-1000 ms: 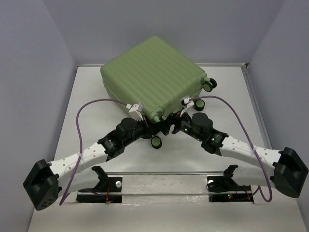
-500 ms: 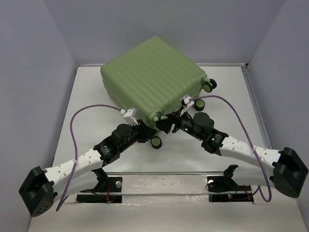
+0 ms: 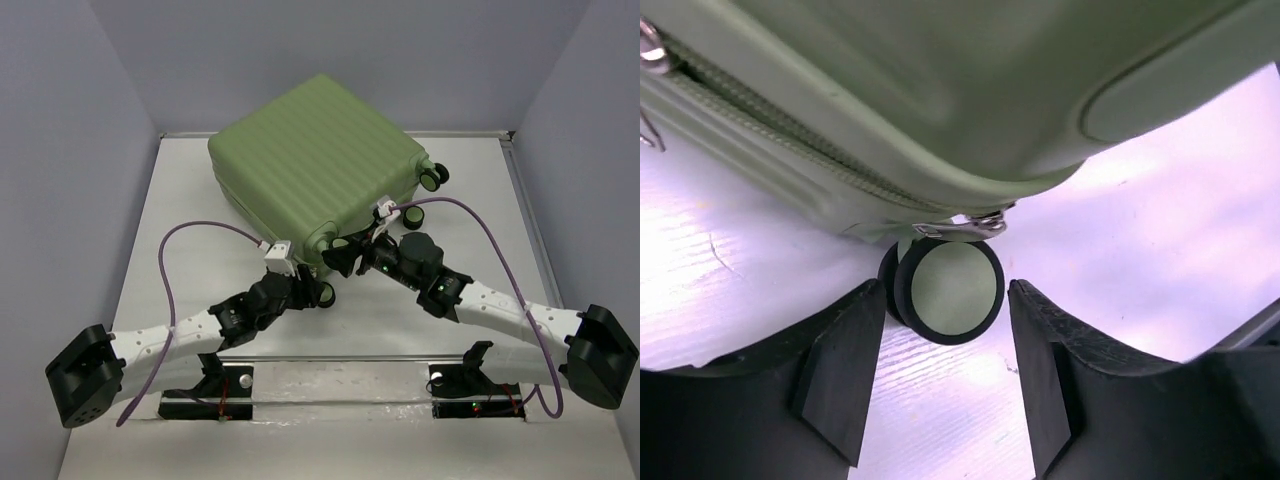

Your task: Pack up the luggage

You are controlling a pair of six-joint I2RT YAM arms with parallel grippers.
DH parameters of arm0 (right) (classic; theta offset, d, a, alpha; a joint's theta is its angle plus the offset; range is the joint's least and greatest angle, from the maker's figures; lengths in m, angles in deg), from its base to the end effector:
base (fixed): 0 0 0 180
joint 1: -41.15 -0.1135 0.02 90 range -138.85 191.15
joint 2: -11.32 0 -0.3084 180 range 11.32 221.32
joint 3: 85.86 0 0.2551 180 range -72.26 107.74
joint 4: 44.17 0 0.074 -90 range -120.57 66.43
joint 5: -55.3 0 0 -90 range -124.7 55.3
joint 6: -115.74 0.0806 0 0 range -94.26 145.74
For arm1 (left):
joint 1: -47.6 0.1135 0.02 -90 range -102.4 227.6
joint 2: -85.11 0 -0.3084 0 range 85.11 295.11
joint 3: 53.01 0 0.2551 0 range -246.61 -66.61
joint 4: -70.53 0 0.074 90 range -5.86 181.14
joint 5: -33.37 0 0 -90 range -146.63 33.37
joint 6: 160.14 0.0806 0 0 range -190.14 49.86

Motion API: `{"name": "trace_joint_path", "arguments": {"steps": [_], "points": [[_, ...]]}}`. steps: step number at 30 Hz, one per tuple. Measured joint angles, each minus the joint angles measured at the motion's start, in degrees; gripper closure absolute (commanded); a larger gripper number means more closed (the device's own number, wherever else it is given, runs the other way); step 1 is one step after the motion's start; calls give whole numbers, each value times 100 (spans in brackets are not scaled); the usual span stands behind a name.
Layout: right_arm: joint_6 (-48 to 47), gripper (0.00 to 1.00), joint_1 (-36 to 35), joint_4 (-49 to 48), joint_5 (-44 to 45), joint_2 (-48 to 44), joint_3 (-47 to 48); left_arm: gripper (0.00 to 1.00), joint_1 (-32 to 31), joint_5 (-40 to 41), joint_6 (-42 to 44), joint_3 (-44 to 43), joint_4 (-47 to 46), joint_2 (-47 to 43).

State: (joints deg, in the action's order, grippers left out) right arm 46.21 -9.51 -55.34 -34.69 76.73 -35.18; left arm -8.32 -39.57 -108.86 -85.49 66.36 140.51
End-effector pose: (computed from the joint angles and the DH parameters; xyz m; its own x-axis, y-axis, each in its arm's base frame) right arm 0.1856 0.2264 0.3195 -0.3073 0.1767 -0.9351 -0.7107 0.6108 0.3490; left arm 0.1445 -0.1713 0.2195 -0.5384 -0.2713 -0.7978 0.3837 0.7640 -0.5187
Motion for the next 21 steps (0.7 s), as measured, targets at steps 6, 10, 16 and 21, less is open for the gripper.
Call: {"name": "trace_joint_path", "arguments": {"steps": [6, 10, 16, 21], "points": [[-39, 93, 0, 4, -85, 33, 28, 41, -197, 529, 164, -361, -96, 315], [-39, 93, 2, -17, -140, 50, 28, 44, -295, 815, 179, -490, -125, 518], [-39, 93, 7, -48, -199, 70, 28, 58, -527, 1303, 177, -737, 17, 970], [-39, 93, 9, -101, -240, 103, 28, 66, -765, 1878, 109, -966, 238, 1209]]}}
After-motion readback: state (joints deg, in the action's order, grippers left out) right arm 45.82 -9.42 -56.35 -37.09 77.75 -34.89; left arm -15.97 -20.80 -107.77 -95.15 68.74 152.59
